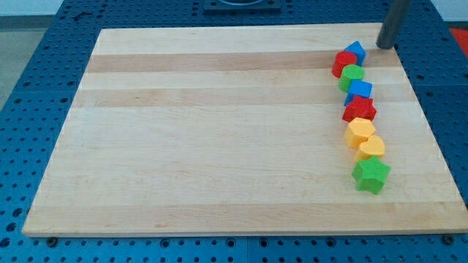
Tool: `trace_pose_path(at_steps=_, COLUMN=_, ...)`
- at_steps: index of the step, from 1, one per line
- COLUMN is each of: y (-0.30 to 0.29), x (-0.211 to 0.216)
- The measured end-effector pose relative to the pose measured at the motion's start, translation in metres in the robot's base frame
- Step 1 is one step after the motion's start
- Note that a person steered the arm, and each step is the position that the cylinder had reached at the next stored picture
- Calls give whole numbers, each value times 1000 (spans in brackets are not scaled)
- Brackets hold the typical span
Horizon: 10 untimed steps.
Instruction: Point at blue triangle
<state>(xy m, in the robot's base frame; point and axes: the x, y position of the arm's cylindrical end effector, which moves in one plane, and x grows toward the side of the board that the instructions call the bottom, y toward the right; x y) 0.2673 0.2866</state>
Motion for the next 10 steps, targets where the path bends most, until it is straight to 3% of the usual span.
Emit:
trace_pose_path(at_steps=4, y=12, x=4)
trace_pose_path(at_steps=6, y=12, x=26)
trace_pose_path(at_steps=10, y=-31, x=10)
